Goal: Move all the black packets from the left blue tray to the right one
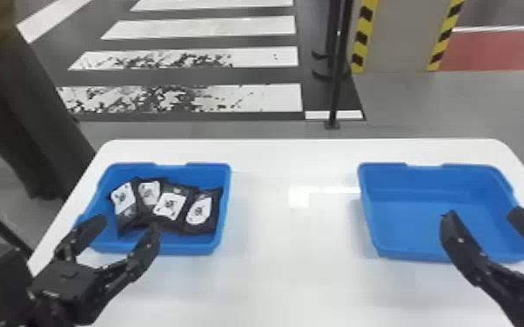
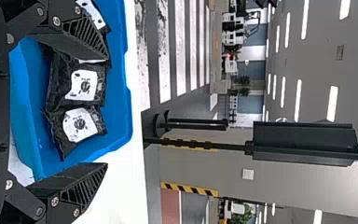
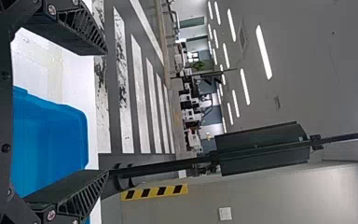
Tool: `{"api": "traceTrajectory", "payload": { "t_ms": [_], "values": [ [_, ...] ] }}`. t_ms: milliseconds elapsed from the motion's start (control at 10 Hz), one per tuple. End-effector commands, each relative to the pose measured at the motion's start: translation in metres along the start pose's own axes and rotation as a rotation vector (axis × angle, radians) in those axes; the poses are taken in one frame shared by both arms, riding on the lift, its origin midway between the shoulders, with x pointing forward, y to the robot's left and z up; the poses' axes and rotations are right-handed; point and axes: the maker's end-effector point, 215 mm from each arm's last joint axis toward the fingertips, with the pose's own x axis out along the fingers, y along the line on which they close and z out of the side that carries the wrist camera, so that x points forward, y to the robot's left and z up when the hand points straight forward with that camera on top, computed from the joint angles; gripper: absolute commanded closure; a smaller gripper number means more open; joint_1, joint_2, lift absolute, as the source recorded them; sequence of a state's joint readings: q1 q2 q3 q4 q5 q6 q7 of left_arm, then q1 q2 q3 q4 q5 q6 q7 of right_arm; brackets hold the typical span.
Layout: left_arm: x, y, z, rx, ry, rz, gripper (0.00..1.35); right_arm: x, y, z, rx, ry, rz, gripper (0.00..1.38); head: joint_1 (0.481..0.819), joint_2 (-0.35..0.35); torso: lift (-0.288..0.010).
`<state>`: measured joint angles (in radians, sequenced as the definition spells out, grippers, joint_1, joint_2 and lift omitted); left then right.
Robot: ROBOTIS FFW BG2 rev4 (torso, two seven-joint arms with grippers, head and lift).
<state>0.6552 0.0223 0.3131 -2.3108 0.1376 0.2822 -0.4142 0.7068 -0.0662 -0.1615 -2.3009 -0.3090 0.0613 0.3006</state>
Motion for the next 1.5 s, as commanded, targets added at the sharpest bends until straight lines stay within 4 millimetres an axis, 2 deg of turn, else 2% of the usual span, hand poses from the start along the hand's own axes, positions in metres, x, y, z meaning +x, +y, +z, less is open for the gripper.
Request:
{"api": "traceTrajectory", "payload": {
  "t_ms": [0,600,800,1200,1300,1400],
  "values": [
    [0.0,0.001,0.0,0.0,0.0,0.001,0.23,0.0,0.0,0.0,0.004,-0.001,0.0,0.11,0.695,0.081,-0.14],
    [-0.001,0.001,-0.005,-0.006,0.015,0.0,0.23,0.0,0.0,-0.001,0.006,0.001,0.0,0.11,0.695,0.082,-0.14],
    [0.008,0.002,-0.011,-0.001,0.054,-0.003,0.23,0.001,0.001,-0.001,0.008,0.0,0.002,0.11,0.695,0.083,-0.14],
    [0.048,-0.012,-0.028,-0.031,0.182,-0.067,0.23,0.001,0.001,-0.003,0.014,0.001,0.003,0.11,0.695,0.072,-0.14],
    [0.057,-0.008,-0.039,-0.042,0.228,-0.061,0.23,0.001,0.002,-0.004,0.016,0.004,0.004,0.11,0.695,0.061,-0.14],
    [0.069,-0.003,-0.041,-0.038,0.251,-0.057,0.23,0.001,0.003,-0.004,0.017,0.004,0.005,0.11,0.695,0.055,-0.14]
  ]
}}
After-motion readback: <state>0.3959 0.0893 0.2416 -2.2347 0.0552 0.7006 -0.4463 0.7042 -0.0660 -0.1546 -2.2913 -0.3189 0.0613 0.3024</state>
